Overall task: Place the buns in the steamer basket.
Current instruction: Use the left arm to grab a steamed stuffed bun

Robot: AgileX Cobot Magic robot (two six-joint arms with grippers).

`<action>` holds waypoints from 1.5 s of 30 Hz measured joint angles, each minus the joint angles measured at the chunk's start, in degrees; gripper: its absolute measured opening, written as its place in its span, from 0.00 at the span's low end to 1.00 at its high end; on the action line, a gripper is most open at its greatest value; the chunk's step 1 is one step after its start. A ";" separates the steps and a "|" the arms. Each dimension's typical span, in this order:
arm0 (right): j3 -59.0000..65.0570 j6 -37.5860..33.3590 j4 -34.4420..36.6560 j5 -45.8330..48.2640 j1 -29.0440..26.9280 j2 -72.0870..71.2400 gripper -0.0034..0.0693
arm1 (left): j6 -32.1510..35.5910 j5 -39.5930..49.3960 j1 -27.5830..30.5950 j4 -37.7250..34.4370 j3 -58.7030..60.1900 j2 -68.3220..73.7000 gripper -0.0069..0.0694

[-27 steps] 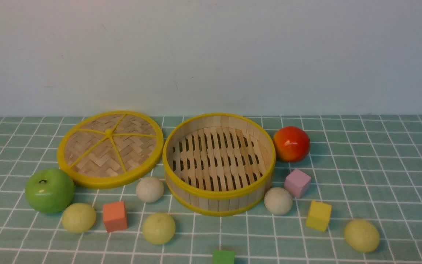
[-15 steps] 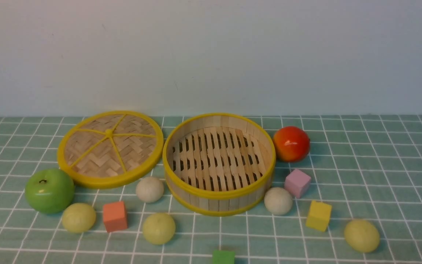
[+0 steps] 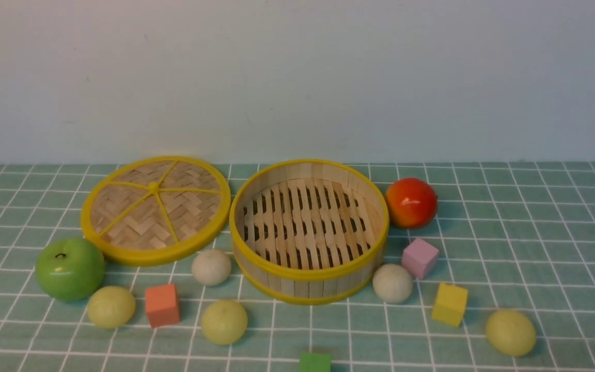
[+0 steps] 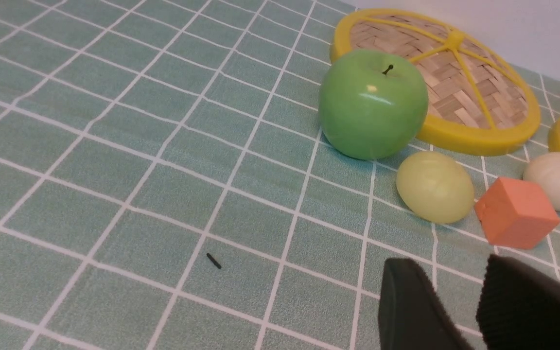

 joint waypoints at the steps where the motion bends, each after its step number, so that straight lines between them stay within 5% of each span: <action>1: 0.00 0.00 0.00 0.00 0.00 0.00 0.37 | 0.00 0.00 0.00 0.00 0.00 0.00 0.40; 26: 0.00 0.00 0.00 0.00 0.00 0.00 0.37 | -1.24 -1.88 0.00 0.61 0.00 0.00 0.40; 40: 0.00 0.00 0.00 0.00 0.00 0.00 0.37 | -12.33 -35.09 0.00 -5.73 0.00 0.00 0.40; 45: 0.00 0.00 0.00 0.00 0.00 0.00 0.37 | -12.46 -35.76 0.00 -5.59 -2.51 0.00 0.40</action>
